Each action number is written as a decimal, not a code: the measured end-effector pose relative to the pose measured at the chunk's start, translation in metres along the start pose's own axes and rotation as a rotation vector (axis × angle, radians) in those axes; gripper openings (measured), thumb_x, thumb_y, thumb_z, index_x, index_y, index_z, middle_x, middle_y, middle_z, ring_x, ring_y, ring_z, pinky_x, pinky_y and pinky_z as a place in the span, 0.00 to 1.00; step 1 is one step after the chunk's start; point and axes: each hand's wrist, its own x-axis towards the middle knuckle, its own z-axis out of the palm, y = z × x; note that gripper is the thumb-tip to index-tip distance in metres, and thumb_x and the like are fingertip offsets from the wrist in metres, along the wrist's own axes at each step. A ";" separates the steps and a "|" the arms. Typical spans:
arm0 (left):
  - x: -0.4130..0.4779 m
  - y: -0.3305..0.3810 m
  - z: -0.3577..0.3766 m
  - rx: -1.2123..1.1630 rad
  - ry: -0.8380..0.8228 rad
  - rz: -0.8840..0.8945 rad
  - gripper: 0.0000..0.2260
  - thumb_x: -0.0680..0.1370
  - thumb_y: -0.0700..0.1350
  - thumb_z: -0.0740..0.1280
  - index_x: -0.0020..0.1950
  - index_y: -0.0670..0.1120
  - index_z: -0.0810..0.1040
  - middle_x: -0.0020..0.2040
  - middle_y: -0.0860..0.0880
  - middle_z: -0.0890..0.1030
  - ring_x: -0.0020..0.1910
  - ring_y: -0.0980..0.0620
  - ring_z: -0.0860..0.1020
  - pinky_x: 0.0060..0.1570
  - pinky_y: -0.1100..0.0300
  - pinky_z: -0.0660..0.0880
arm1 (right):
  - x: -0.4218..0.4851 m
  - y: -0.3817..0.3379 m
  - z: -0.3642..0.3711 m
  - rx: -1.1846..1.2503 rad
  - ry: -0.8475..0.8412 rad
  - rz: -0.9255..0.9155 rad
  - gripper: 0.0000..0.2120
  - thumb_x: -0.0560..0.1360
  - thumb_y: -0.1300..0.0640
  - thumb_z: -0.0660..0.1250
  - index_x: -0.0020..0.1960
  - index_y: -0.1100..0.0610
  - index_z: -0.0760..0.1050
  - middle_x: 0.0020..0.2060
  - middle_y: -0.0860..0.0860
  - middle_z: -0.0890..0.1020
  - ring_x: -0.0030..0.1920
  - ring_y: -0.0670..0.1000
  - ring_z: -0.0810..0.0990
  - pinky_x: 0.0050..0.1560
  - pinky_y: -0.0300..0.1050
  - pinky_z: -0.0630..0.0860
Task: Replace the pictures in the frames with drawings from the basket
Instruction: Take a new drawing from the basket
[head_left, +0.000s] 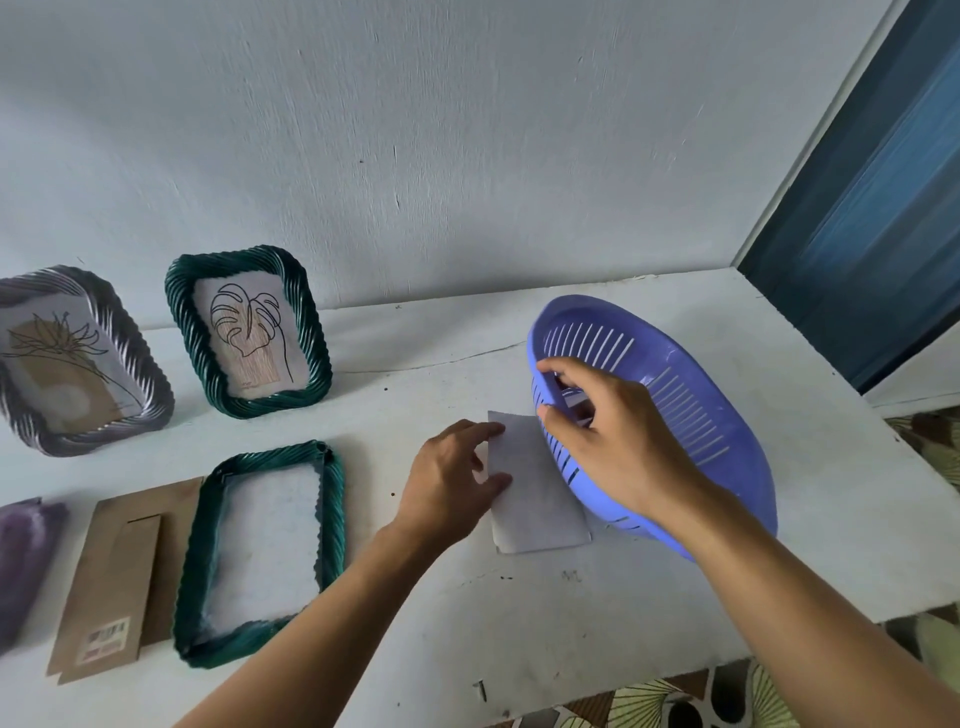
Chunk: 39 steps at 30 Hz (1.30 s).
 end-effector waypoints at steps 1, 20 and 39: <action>0.000 -0.003 0.004 0.072 -0.002 0.015 0.24 0.70 0.47 0.78 0.65 0.49 0.80 0.55 0.52 0.82 0.44 0.52 0.79 0.50 0.56 0.76 | 0.000 0.000 0.002 0.009 -0.006 -0.003 0.16 0.78 0.57 0.69 0.66 0.52 0.76 0.50 0.45 0.79 0.42 0.41 0.79 0.43 0.25 0.71; -0.005 -0.006 -0.019 -0.078 0.105 -0.146 0.11 0.77 0.50 0.70 0.58 0.62 0.78 0.49 0.59 0.78 0.43 0.63 0.77 0.52 0.54 0.72 | -0.011 0.002 0.023 0.050 -0.051 0.028 0.17 0.75 0.52 0.72 0.63 0.51 0.77 0.49 0.42 0.80 0.45 0.42 0.80 0.52 0.42 0.77; -0.009 0.064 -0.039 -0.141 -0.123 -0.097 0.31 0.79 0.54 0.68 0.79 0.55 0.59 0.58 0.54 0.78 0.46 0.56 0.79 0.43 0.69 0.76 | 0.023 0.050 -0.022 -0.189 -0.140 0.259 0.07 0.78 0.53 0.69 0.54 0.53 0.81 0.46 0.48 0.85 0.48 0.52 0.83 0.48 0.46 0.78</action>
